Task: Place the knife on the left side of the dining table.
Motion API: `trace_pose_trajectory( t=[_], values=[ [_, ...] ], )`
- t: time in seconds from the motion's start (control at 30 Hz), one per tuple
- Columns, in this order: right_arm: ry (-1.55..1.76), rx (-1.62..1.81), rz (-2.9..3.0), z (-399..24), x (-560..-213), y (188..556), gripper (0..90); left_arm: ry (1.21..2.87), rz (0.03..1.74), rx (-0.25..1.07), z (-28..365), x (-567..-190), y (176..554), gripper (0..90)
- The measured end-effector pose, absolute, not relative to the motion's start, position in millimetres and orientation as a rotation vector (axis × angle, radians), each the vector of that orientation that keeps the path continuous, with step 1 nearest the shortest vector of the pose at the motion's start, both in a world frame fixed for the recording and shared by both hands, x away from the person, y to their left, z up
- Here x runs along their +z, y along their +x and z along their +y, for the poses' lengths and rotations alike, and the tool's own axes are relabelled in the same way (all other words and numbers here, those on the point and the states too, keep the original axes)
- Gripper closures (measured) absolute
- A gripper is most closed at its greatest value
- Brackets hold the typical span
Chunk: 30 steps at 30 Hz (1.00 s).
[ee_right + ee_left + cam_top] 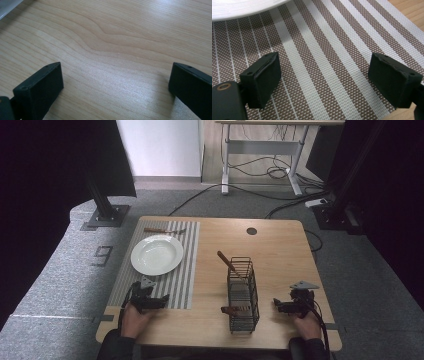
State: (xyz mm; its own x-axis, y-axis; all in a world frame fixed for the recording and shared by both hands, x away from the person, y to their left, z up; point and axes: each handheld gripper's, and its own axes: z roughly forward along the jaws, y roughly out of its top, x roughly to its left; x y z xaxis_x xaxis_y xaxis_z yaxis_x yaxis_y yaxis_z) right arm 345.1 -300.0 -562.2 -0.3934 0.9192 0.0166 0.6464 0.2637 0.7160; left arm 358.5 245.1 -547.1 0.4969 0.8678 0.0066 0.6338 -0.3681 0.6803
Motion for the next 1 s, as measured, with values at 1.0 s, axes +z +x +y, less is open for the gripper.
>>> trace_pose_trajectory(
  t=[1.0],
  values=[
    [1.428,0.912,2.130,-299.4,-562.2,344.7,0.0,2.083,1.280,0.450,248.5,-543.4,359.1,13.6]
  ],
)
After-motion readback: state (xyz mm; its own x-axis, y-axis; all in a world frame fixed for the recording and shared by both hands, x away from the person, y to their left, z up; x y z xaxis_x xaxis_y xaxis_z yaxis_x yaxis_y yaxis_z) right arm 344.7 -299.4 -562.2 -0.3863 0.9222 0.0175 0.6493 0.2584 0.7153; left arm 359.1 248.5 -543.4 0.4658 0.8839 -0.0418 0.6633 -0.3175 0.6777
